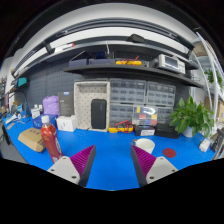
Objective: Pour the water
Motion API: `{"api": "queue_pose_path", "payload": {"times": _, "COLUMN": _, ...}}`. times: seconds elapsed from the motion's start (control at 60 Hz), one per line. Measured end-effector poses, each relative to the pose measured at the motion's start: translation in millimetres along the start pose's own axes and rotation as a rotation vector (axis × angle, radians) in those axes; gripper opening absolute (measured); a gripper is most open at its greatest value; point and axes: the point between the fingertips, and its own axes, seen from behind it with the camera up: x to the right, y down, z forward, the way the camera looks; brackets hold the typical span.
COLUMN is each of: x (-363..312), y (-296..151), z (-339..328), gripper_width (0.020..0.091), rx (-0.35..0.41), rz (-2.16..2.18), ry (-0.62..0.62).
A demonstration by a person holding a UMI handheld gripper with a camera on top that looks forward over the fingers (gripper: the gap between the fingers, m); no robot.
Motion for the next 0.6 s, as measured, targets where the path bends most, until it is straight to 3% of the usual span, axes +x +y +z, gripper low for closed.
{"api": "queue_pose_path", "payload": {"times": 0.167, "x": -45, "y": 30, "z": 0, "gripper_width": 0.0710, "rx": -0.053, "rz": 0.001, "ry": -0.065}}
{"api": "queue_pose_path", "payload": {"times": 0.317, "x": -126, "y": 57, "z": 5, "gripper_width": 0.0709, "rx": -0.079, "rz": 0.018, "ry": -0.137}}
{"api": "queue_pose_path", "payload": {"times": 0.6, "x": -220, "y": 63, "z": 30, "gripper_width": 0.0722, "rx": -0.074, "rz": 0.007, "ry": -0.225}}
